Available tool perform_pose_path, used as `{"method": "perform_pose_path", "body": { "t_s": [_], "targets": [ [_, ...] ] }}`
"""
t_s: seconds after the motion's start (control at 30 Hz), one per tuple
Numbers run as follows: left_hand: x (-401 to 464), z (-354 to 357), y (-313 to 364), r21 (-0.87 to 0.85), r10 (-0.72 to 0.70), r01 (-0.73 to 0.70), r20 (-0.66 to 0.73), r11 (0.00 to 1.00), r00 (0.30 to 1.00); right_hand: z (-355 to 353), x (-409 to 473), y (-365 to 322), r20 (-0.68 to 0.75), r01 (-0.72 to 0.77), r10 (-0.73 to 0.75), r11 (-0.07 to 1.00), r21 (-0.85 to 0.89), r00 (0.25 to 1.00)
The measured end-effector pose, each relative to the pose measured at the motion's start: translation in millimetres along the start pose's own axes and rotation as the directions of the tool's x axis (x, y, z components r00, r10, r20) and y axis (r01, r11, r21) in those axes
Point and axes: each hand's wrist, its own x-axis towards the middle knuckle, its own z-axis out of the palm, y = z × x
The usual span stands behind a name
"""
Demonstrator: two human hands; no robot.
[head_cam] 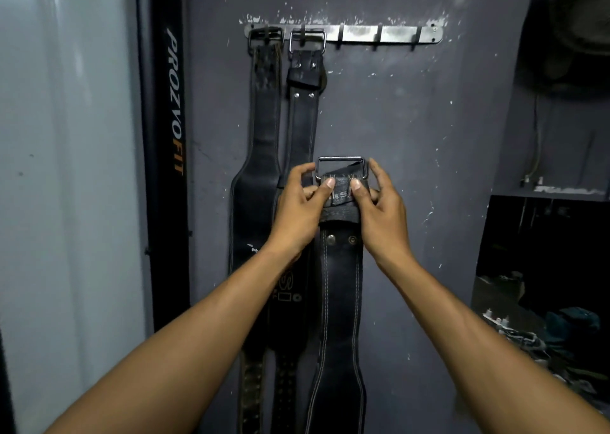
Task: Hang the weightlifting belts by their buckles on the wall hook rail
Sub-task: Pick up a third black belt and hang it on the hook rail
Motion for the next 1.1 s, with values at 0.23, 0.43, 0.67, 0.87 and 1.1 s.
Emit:
{"method": "perform_pose_path", "body": {
  "t_s": [0.23,0.43,0.67,0.87,1.1],
  "targets": [
    [56,22,14,-0.124,0.122,-0.117,0.038,0.985,0.992,-14,66,0,0.053,0.127,-0.126,0.991,-0.029,0.991],
    [119,38,23,-0.057,0.161,-0.165,-0.058,0.985,0.985,-6,141,-5,-0.038,0.19,-0.195,0.975,-0.114,0.98],
    [175,27,57,0.055,0.121,-0.124,0.045,0.991,0.992,0,238,-4,0.166,0.11,-0.108,0.994,-0.004,0.98],
    [234,29,63,0.013,0.127,-0.128,0.075,0.992,0.989,7,294,-15,0.092,0.169,-0.172,0.985,0.045,0.981],
    [315,38,70,0.113,0.198,-0.19,-0.056,0.975,0.979,23,357,-31,-0.097,0.214,-0.221,0.974,-0.08,0.97]
  ]
}}
